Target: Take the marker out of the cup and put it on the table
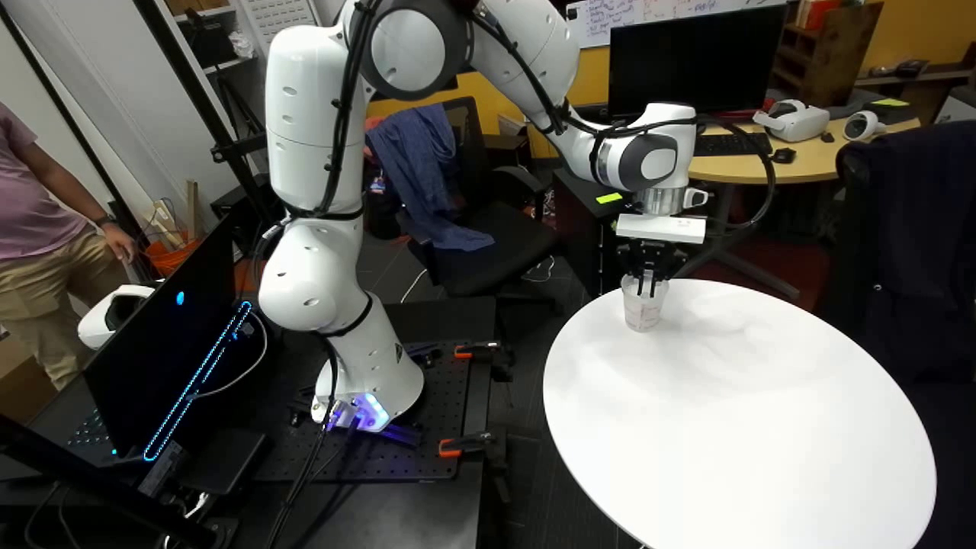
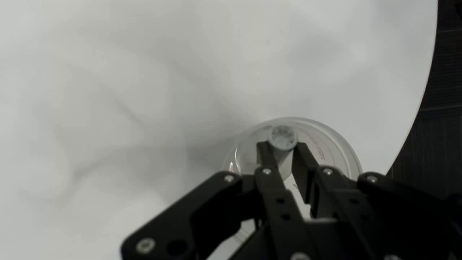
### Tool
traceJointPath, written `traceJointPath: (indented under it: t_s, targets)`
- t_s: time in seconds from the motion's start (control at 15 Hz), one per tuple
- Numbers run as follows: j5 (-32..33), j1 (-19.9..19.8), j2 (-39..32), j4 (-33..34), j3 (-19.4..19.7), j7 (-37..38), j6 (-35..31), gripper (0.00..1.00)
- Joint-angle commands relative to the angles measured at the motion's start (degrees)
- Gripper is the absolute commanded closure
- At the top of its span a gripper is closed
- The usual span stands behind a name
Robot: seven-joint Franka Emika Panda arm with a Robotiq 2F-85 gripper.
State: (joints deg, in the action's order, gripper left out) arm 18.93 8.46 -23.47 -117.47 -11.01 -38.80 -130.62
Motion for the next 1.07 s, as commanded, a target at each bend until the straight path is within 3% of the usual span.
traceJointPath:
  t_s: [0.0,1.0]
  targets:
    - [-0.3,0.3,1.1,0.2,-0.1,1.3,1.1,0.95]
    - [0.9,2.1,9.1,-3.9,-0.4,9.3,4.3,0.95]
